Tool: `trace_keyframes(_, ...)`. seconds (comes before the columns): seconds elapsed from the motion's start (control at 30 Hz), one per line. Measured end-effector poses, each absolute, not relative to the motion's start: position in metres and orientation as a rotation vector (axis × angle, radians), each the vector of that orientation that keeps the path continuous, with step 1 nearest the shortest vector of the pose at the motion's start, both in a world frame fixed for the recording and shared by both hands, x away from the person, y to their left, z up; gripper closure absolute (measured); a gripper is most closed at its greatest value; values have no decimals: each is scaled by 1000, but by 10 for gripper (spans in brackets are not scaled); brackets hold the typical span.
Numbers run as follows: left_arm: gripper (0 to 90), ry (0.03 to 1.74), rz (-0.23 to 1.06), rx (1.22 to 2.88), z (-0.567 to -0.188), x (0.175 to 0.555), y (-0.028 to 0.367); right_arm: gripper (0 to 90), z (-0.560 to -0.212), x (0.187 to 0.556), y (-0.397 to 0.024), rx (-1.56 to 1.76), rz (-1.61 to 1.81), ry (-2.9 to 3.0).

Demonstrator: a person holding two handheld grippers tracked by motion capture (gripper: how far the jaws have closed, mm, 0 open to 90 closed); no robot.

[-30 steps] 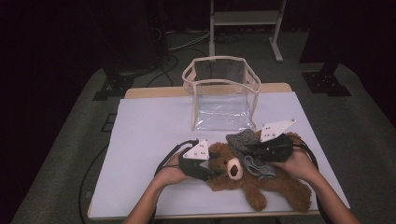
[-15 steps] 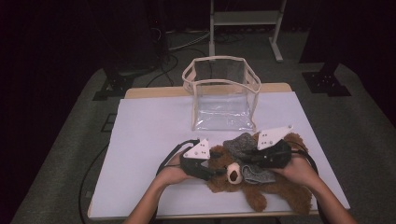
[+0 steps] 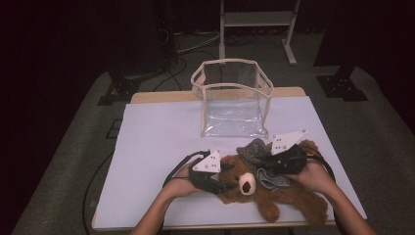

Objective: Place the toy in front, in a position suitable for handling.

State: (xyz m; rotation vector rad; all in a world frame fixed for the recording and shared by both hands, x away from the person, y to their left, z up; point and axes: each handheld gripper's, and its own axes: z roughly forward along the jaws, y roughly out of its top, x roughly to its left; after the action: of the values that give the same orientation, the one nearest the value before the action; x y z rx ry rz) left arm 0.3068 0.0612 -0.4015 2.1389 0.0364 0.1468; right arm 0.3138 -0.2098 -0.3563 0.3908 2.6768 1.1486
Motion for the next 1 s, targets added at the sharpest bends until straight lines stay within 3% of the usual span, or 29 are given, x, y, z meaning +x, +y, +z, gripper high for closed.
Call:
trace_keyframes(0.23,450,38,150,2142,-403,305,62,786,-347,311,-176,265,1182,2675)
trace_keyframes(0.53,453,28,161,2153,-401,304,62,787,-360,317,-201,394,1214,2700)
trace_keyframes(0.8,448,28,164,2156,-402,303,61,787,-351,328,-165,309,1188,2699)
trace_keyframes(1.0,444,30,154,2145,-400,306,68,788,-357,333,-175,355,1188,2708)
